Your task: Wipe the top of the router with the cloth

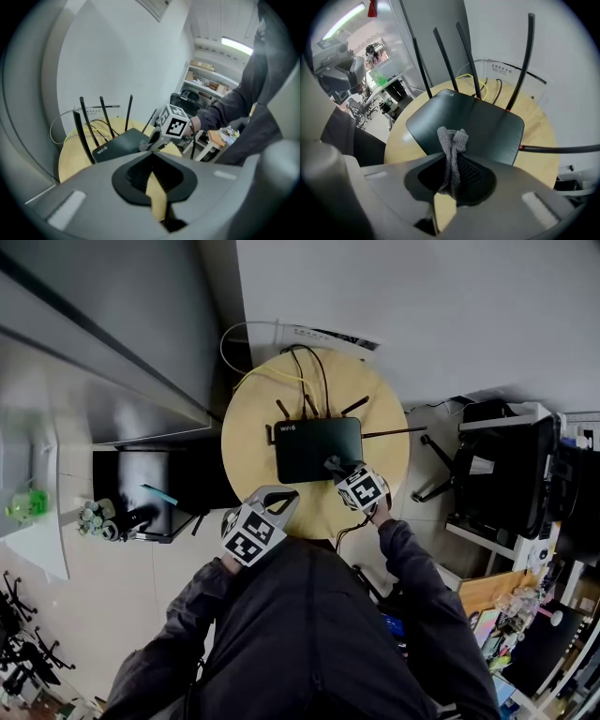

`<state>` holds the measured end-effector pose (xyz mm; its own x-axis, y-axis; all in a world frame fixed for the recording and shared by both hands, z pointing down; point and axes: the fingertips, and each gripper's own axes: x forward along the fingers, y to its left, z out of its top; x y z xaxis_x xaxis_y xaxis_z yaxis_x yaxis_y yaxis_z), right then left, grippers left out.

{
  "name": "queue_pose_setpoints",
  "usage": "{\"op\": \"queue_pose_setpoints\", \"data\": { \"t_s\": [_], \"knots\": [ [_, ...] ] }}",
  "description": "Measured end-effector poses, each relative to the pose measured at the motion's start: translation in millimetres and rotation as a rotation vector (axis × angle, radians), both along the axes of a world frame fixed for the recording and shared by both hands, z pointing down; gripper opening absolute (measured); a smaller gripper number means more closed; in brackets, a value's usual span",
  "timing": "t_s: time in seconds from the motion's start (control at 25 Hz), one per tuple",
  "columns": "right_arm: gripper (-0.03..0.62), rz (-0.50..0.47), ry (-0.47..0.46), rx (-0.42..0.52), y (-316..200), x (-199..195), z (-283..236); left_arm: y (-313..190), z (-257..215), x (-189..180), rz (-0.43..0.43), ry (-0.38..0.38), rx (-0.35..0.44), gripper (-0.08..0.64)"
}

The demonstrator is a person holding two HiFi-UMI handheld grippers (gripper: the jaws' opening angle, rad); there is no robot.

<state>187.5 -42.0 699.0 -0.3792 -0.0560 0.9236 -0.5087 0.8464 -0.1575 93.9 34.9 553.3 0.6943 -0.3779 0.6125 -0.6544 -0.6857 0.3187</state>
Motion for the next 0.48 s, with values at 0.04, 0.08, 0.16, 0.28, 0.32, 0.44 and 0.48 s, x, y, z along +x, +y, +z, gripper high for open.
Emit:
{"op": "queue_pose_setpoints", "data": {
  "t_s": [0.04,0.08,0.16,0.28,0.32,0.44,0.48],
  "knots": [
    [0.046,0.008,-0.003,-0.003,0.9,0.4,0.3,0.0,0.3,1.1,0.006,0.0,0.0,0.0],
    [0.046,0.012,-0.003,-0.005,1.0,0.5,0.5,-0.2,0.4,2.1,0.01,0.0,0.001,0.0],
    [0.045,0.009,0.0,-0.008,0.7,0.0,0.8,-0.8,0.0,3.9,0.015,0.002,0.001,0.0],
    [0.046,0.002,-0.007,-0.03,1.0,-1.1,-0.8,-1.4,0.0,5.1,0.015,0.0,0.0,0.0],
    [0.046,0.006,-0.023,-0.038,-1.1,-2.0,-3.4,-1.6,-0.2,5.0,0.012,-0.001,0.0,0.0],
    [0.046,0.031,-0.066,-0.02,-25.7,-1.0,-15.8,-3.8,-0.1,2.2,-0.004,-0.005,0.0,0.0],
    [0.046,0.039,-0.067,-0.006,-38.1,1.3,-18.8,-4.5,0.6,1.1,-0.011,-0.007,-0.002,0.0]
  ]
}}
